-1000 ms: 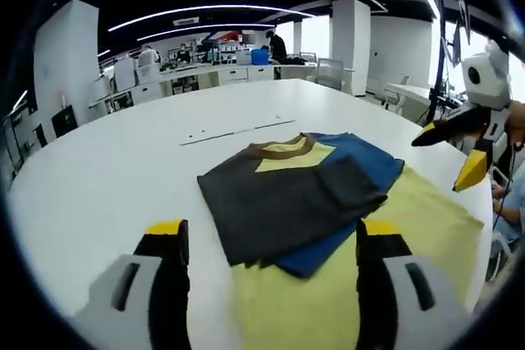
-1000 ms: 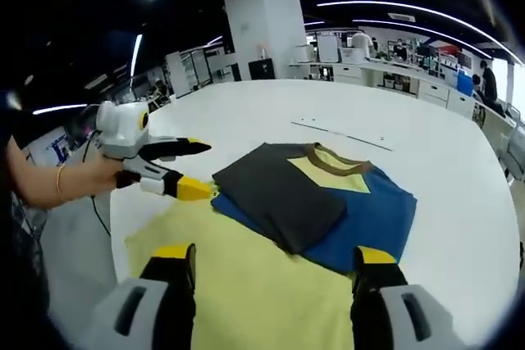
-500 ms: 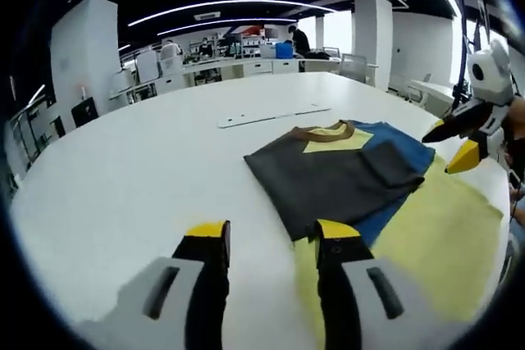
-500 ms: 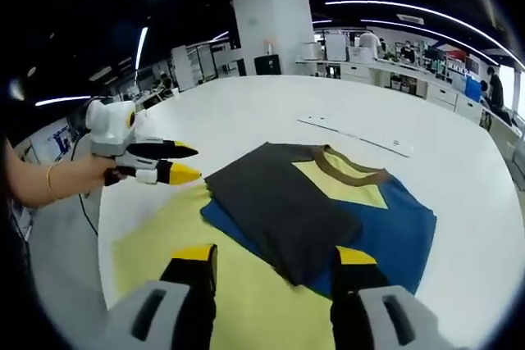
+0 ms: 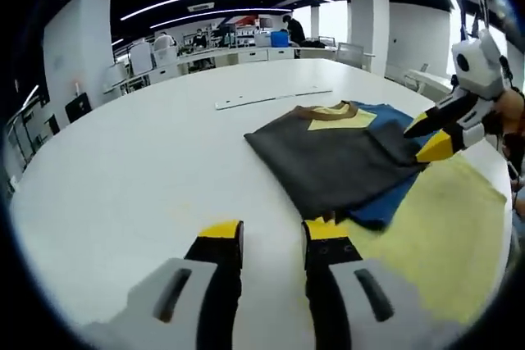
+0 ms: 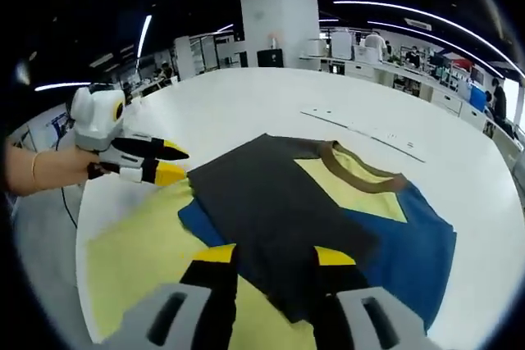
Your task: Fold the garment on the visible template until the final outline fits inside the template.
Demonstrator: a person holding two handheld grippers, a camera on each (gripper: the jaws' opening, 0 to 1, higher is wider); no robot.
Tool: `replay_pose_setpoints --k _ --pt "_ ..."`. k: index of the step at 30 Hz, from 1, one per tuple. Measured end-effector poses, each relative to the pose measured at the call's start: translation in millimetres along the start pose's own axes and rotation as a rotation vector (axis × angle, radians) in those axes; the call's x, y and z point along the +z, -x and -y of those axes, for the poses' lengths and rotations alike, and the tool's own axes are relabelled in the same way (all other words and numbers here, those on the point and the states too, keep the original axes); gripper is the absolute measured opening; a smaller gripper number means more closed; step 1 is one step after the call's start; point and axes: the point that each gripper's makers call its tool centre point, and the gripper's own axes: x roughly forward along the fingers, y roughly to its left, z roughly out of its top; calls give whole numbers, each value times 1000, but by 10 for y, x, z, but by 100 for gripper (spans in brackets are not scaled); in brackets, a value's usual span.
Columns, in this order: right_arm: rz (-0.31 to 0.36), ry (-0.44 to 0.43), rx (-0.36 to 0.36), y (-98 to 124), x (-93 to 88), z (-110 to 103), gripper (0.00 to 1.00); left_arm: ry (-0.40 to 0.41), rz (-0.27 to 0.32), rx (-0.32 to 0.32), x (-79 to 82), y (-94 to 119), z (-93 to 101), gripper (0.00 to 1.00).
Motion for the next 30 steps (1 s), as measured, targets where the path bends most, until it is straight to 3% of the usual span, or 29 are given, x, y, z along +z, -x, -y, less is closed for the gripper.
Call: replay_pose_setpoints --k 8,19,27,30 --pt "-28 14 -18 -83 -70 12 22 14 -1 -43 -26 -31 121 16" --pt "-44 49 -55 -135 -98 30 17 23 4 -81 -23 -77 293 16" --pt "-38 20 -57 -134 -93 42 16 55 8 -70 -14 -94 244 15" --pt "-35 13 -60 -138 -84 50 15 89 -4 -62 -45 -90 198 8"
